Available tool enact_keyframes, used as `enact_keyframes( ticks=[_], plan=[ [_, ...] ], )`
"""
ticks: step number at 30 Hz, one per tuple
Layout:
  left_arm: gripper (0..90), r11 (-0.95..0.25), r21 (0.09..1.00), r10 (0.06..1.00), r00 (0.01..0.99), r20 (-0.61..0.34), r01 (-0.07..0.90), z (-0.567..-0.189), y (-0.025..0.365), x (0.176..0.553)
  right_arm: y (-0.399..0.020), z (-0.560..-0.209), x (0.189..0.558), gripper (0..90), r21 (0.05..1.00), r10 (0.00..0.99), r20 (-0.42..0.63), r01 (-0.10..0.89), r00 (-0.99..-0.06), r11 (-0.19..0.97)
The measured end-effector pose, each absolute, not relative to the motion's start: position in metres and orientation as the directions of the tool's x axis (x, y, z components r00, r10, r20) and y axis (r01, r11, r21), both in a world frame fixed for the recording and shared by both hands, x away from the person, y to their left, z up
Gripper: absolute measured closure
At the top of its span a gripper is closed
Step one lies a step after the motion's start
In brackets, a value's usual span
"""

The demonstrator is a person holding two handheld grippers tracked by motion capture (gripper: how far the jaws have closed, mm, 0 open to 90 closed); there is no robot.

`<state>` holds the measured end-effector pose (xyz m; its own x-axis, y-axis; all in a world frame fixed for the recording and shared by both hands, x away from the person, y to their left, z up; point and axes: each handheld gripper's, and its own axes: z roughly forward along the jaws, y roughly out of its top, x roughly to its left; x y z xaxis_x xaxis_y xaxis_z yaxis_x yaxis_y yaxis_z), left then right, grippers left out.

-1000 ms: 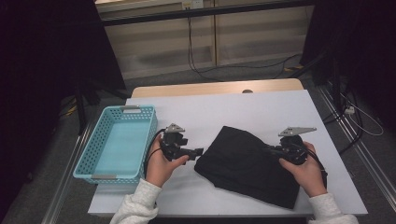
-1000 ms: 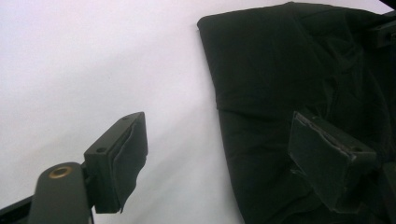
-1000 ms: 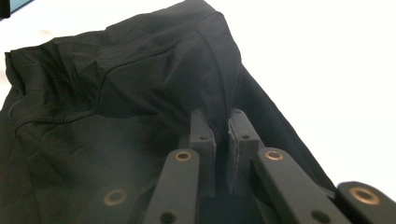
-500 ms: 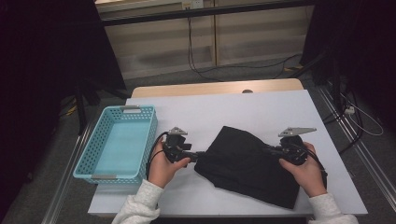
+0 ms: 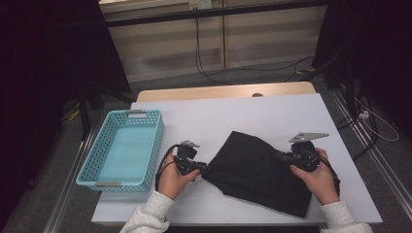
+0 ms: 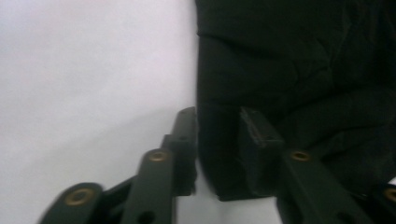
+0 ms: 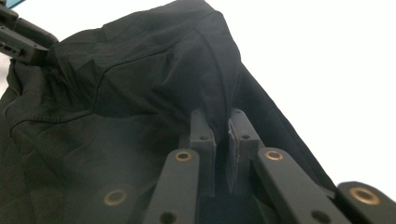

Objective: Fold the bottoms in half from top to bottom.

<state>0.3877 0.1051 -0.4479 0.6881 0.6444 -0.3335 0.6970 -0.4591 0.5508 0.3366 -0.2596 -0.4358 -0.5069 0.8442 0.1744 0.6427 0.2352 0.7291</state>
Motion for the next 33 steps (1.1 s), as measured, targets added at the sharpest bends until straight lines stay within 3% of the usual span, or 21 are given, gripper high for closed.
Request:
enact_keyframes(
  ticks=[2,4,11,20,22,31,33],
  plan=[
    [85.9,-0.459,0.542,0.645,0.684,-0.342,0.704,-0.447,0.106,0.386,-0.259,-0.436,0.337,83.3,0.728,0.845,0.173,0.643,-0.507,0.237],
    [89.1,-0.457,0.541,0.643,0.682,-0.347,0.706,-0.445,0.108,0.385,-0.258,-0.436,0.336,83.4,0.728,0.844,0.172,0.643,-0.507,0.238],
    [89.5,-0.405,0.576,0.644,0.669,-0.372,0.711,-0.431,0.125,0.382,-0.257,-0.436,0.336,83.4,0.727,0.843,0.174,0.644,-0.509,0.239],
    [88.5,-0.412,0.548,0.661,0.653,-0.37,0.727,-0.435,0.13,0.383,-0.255,-0.438,0.336,83.4,0.725,0.837,0.173,0.642,-0.52,0.249],
    [84.8,-0.413,0.55,0.669,0.652,-0.357,0.726,-0.434,0.132,0.383,-0.256,-0.437,0.335,83.4,0.722,0.84,0.174,0.646,-0.514,0.246],
    [49.3,-0.425,0.598,0.664,0.683,-0.304,0.679,-0.436,0.13,0.386,-0.26,-0.434,0.329,83.3,0.725,0.837,0.181,0.646,-0.516,0.241],
    [45.7,-0.429,0.61,0.663,0.691,-0.289,0.666,-0.435,0.13,0.387,-0.262,-0.434,0.328,83.3,0.725,0.839,0.179,0.645,-0.514,0.241]
  ],
)
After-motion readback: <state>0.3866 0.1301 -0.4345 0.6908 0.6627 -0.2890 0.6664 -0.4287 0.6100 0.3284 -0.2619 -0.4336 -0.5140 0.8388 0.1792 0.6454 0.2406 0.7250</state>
